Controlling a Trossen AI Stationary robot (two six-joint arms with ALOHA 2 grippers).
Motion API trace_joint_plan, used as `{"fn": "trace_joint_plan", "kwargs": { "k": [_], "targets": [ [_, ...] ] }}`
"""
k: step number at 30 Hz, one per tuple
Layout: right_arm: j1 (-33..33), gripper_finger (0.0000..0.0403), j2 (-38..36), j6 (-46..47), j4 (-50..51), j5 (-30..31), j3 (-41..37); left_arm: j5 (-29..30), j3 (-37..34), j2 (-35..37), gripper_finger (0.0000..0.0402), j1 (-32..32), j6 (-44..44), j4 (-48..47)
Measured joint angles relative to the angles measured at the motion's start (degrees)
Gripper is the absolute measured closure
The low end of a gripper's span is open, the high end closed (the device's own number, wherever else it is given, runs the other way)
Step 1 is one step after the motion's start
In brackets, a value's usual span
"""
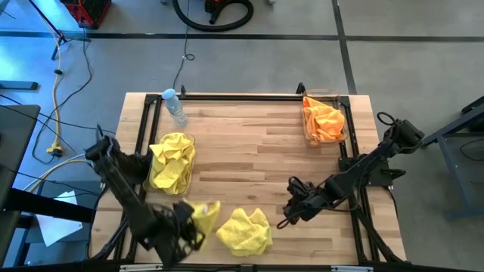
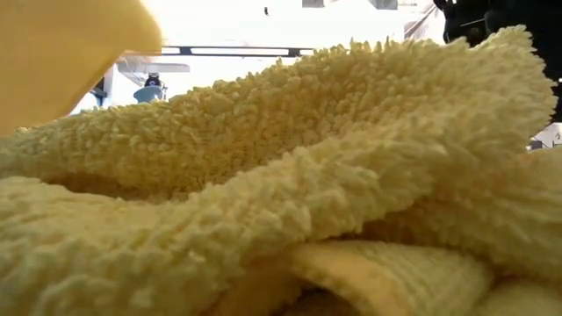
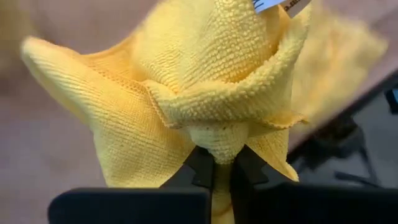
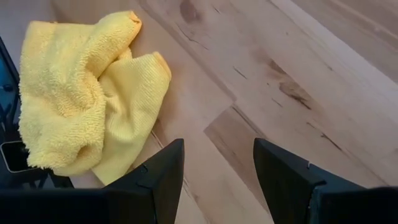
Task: Sort microfiber towel by color & place in baskets
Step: Put the yellow microfiber cloth into the left transparent bin
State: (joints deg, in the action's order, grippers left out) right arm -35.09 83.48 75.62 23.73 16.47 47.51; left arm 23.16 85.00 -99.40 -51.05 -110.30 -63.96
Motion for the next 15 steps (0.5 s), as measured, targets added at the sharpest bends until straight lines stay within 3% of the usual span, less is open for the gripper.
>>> {"fn": "trace_joint_plan", "kwargs": {
  "k": [7, 10, 15],
  "targets": [
    [2.16, 0.0215, 0.00, 0.53, -0.04, 0.02, 0.00, 1.83, 6.06, 9.72, 0.0400, 9.07, 9.35, -26.42],
    [2.94, 0.0215, 0.00, 2.67, -0.41, 0.04, 0.00, 1.42, 1.08, 15.97, 0.0401, 13.98, 16.56, -24.51],
    [4.01, 0.0215, 0.00, 4.55, -1.56, 0.04, 0.00, -1.99, -12.78, 25.58, 0.0401, 21.23, 18.05, -24.94]
  ]
}}
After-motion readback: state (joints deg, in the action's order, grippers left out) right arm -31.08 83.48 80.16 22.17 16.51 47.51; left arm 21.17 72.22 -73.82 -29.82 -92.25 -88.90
